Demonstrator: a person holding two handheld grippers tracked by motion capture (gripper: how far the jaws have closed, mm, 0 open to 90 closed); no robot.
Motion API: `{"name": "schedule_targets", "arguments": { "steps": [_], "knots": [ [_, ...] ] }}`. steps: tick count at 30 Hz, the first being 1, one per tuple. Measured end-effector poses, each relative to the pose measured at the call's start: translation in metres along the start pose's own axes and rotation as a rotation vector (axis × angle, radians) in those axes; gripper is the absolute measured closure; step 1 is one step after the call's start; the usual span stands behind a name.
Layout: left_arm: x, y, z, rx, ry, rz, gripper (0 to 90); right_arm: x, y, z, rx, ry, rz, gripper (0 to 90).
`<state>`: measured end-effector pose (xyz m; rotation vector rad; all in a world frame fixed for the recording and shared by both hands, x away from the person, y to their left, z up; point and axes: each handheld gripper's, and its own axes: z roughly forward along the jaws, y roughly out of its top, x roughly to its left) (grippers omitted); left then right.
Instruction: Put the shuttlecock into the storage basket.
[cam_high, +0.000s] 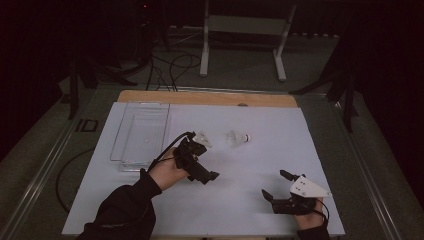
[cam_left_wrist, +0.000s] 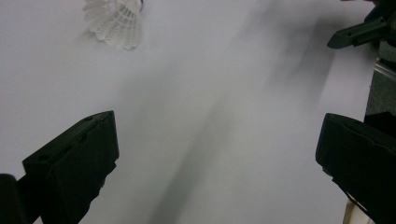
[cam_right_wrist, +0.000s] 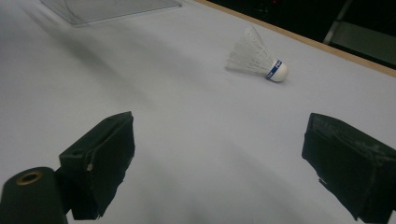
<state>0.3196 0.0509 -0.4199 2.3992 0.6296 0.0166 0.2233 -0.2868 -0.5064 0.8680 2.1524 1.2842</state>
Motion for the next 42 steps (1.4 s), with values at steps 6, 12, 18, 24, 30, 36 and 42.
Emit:
{"name": "schedule_targets", "arguments": {
  "steps": [6,12,18,24,30,36,42],
  "knots": [
    [0.003,0.005,0.009,0.025,0.004,-0.017,0.3,0.000,0.000,0.000,0.001,0.000,0.001,9.4],
    [0.004,0.013,0.017,0.060,0.020,-0.053,0.3,0.000,0.000,0.000,0.001,0.001,-0.001,9.4],
    [0.011,0.018,0.024,0.085,0.023,-0.093,0.3,0.000,0.000,0.000,0.002,0.002,-0.002,9.4],
    [0.015,0.022,0.032,0.103,0.020,-0.091,0.3,0.000,0.000,0.000,0.001,0.004,0.000,9.4],
    [0.017,0.025,0.042,0.122,0.000,-0.083,0.3,0.000,0.000,0.000,0.003,0.004,0.000,9.4],
    [0.022,0.027,0.050,0.135,-0.017,-0.090,0.3,0.000,-0.001,0.001,0.005,0.006,-0.002,9.4],
    [0.025,0.028,0.060,0.157,-0.008,-0.092,0.3,0.000,-0.001,0.001,0.009,0.007,-0.001,9.4]
  ]
}}
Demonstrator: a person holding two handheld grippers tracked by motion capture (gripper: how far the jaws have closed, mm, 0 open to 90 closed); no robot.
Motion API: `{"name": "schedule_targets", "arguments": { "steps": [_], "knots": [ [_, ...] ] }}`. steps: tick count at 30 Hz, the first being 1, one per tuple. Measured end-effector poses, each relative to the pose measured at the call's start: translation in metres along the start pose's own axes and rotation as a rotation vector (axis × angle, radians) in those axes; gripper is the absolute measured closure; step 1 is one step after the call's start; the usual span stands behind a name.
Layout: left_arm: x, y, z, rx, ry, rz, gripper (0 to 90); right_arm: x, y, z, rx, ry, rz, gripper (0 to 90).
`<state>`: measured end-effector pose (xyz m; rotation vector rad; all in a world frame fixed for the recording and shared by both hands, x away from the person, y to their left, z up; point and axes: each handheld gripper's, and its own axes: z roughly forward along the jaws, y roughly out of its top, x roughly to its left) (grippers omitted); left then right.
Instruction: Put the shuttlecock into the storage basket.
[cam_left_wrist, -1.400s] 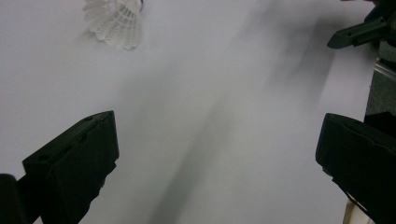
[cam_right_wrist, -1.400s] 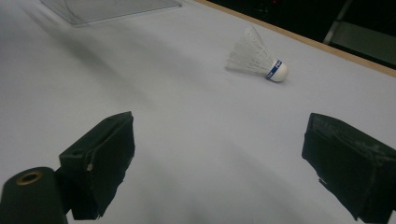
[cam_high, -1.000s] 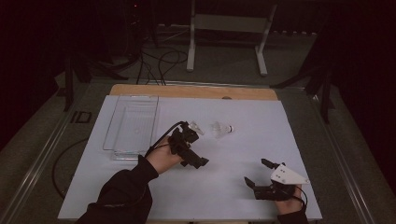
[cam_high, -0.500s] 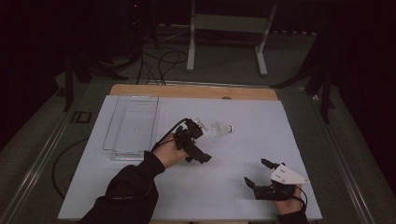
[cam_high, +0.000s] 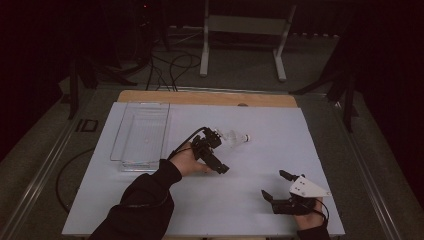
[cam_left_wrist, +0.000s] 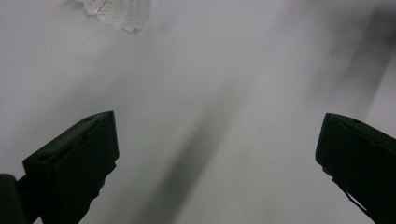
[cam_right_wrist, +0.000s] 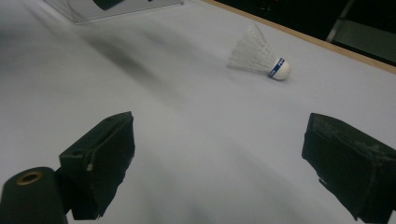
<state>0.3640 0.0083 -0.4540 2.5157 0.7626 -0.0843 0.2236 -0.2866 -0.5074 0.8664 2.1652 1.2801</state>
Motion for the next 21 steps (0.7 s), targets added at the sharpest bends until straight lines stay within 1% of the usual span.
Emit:
{"name": "schedule_targets", "arguments": {
  "steps": [2,4,5,6,8,9,11,13,21],
  "knots": [
    [0.001,0.001,0.002,0.012,0.003,-0.002,0.3,0.000,0.000,0.000,0.001,0.001,0.001,9.4],
    [0.002,0.002,0.004,0.024,0.018,-0.007,0.3,0.000,0.000,0.000,0.000,0.001,-0.002,9.4],
    [0.003,0.002,0.004,0.019,0.017,-0.014,0.3,0.000,0.000,0.000,-0.001,0.001,-0.001,9.4],
    [0.004,0.003,0.005,0.021,0.017,-0.011,0.3,0.000,0.000,0.000,0.000,0.000,-0.002,9.4],
    [0.005,0.005,0.006,0.036,0.021,-0.018,0.3,0.000,0.000,0.000,-0.002,0.002,-0.002,9.4],
    [0.005,0.005,0.007,0.034,0.019,-0.014,0.3,0.000,0.000,0.000,0.001,0.002,-0.003,9.4],
    [0.005,0.007,0.009,0.055,0.022,-0.001,0.3,0.000,0.000,0.000,0.001,0.002,-0.003,9.4],
    [0.006,0.009,0.011,0.065,0.020,0.011,0.4,0.000,0.000,0.000,0.001,0.003,-0.002,9.4],
    [0.010,0.017,0.023,0.094,0.017,0.018,0.4,0.000,0.000,0.000,0.000,0.002,-0.002,9.4]
  ]
}}
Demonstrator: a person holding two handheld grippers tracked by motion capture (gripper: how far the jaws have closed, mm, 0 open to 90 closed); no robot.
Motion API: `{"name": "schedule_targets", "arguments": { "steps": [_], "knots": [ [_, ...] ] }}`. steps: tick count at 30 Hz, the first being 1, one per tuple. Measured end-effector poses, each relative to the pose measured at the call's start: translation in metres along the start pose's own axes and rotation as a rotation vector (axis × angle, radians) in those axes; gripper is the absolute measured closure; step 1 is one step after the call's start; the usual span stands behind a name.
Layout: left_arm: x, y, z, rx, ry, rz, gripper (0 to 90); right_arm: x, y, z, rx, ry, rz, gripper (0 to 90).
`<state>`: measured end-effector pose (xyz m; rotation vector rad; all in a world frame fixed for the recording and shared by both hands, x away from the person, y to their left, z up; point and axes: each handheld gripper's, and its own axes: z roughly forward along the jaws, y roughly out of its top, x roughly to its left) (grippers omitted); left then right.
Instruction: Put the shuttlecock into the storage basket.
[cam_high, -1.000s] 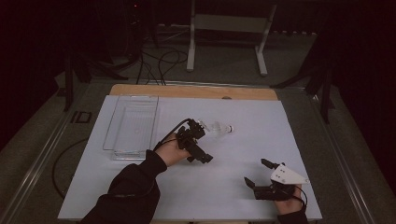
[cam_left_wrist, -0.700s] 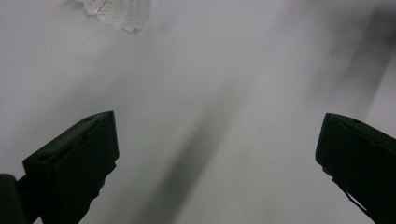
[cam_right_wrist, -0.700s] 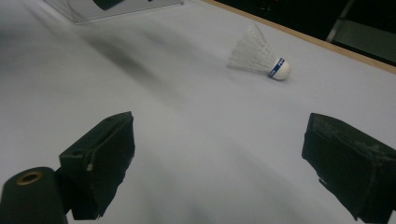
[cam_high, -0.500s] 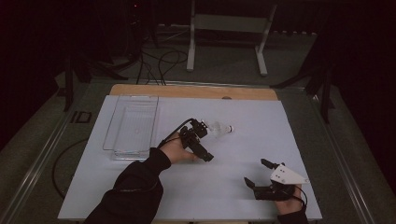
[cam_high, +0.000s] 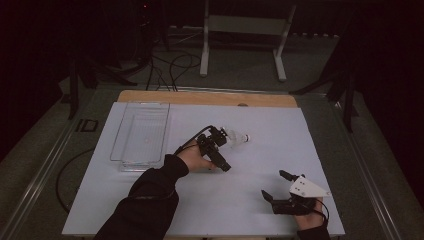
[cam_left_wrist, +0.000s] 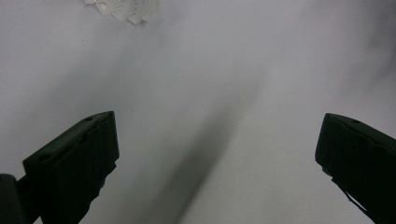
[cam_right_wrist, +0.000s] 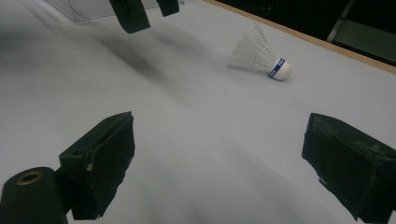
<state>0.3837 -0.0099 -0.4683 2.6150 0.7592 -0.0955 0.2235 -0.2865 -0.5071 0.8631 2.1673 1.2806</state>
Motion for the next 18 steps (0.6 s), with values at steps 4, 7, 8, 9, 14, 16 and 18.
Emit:
{"name": "schedule_targets", "arguments": {
  "steps": [4,7,8,9,14,16,18],
  "knots": [
    [0.004,0.004,0.005,0.013,-0.004,-0.001,3.9,0.000,0.000,0.000,0.001,0.001,0.002,9.4],
    [0.008,0.007,0.009,0.018,0.000,-0.009,4.0,0.000,0.000,0.000,0.002,0.000,0.001,9.4],
    [0.010,0.009,0.009,0.019,-0.004,-0.015,4.7,0.000,0.000,0.000,0.000,0.001,0.003,9.4],
    [0.011,0.010,0.010,0.018,-0.004,-0.023,4.9,0.000,0.000,0.000,0.001,0.000,0.001,9.4],
    [0.015,0.017,0.014,0.020,-0.005,-0.029,5.0,0.000,0.000,0.000,-0.002,0.001,0.004,9.4],
    [0.017,0.019,0.015,0.013,-0.011,-0.025,5.0,0.000,0.000,0.000,-0.001,0.001,0.004,9.4],
    [0.018,0.022,0.016,0.009,-0.008,-0.028,5.0,0.000,0.000,0.000,-0.001,0.002,0.005,9.4]
  ]
}}
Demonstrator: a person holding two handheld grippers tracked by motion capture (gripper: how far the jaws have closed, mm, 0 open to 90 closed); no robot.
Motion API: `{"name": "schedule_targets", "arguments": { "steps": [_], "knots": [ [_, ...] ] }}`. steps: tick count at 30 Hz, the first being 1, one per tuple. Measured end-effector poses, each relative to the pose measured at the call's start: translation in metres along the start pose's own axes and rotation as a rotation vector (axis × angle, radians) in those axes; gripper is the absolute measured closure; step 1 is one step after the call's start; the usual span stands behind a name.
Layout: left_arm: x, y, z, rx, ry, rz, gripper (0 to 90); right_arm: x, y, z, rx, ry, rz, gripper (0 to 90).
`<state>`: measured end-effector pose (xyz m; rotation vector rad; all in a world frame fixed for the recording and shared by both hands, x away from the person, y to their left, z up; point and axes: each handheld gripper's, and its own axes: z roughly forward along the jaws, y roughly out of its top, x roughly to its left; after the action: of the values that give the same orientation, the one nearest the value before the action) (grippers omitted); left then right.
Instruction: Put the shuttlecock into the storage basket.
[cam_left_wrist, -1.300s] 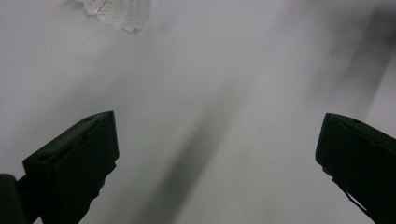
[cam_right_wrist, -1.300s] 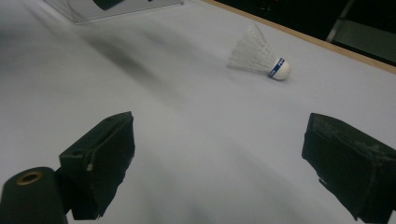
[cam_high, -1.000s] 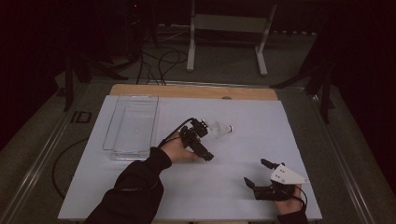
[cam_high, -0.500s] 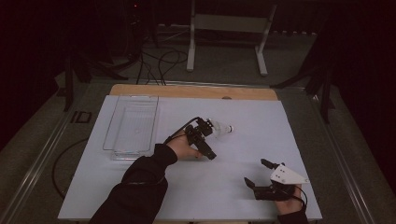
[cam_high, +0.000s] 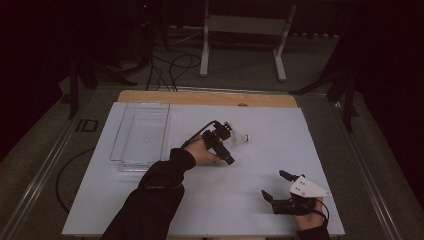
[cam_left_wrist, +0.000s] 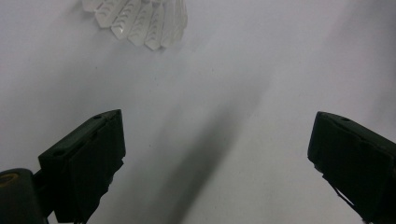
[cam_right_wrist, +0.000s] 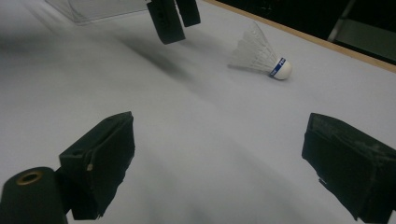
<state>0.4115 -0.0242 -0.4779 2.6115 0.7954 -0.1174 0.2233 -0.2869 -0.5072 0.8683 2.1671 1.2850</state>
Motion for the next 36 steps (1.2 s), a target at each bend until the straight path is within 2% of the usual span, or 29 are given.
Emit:
{"name": "schedule_targets", "arguments": {
  "steps": [4,12,14,19,23,27,35,36],
  "knots": [
    [0.004,0.005,0.003,0.000,-0.017,-0.010,5.0,0.000,0.000,0.000,-0.001,0.002,0.001,9.4],
    [0.009,0.014,0.011,0.004,-0.025,-0.031,5.9,0.000,-0.001,0.000,0.001,0.003,0.004,9.4],
    [0.010,0.017,0.013,0.002,-0.015,-0.040,7.0,0.000,-0.001,0.000,-0.001,0.004,0.005,9.4],
    [0.013,0.021,0.017,-0.008,-0.021,-0.040,15.0,-0.001,-0.001,0.000,0.003,0.007,0.009,9.4],
    [0.013,0.023,0.022,-0.008,-0.013,-0.030,16.1,-0.001,-0.001,0.000,0.003,0.007,0.011,9.4],
    [0.014,0.026,0.025,-0.014,-0.012,-0.031,21.5,-0.001,-0.002,0.001,0.006,0.015,0.018,9.4],
    [0.012,0.033,0.033,-0.022,0.009,-0.034,38.7,-0.001,-0.002,0.001,0.006,0.020,0.021,9.4],
    [0.012,0.033,0.033,-0.022,0.009,-0.034,38.7,-0.001,-0.002,0.001,0.005,0.020,0.020,9.4]
  ]
}}
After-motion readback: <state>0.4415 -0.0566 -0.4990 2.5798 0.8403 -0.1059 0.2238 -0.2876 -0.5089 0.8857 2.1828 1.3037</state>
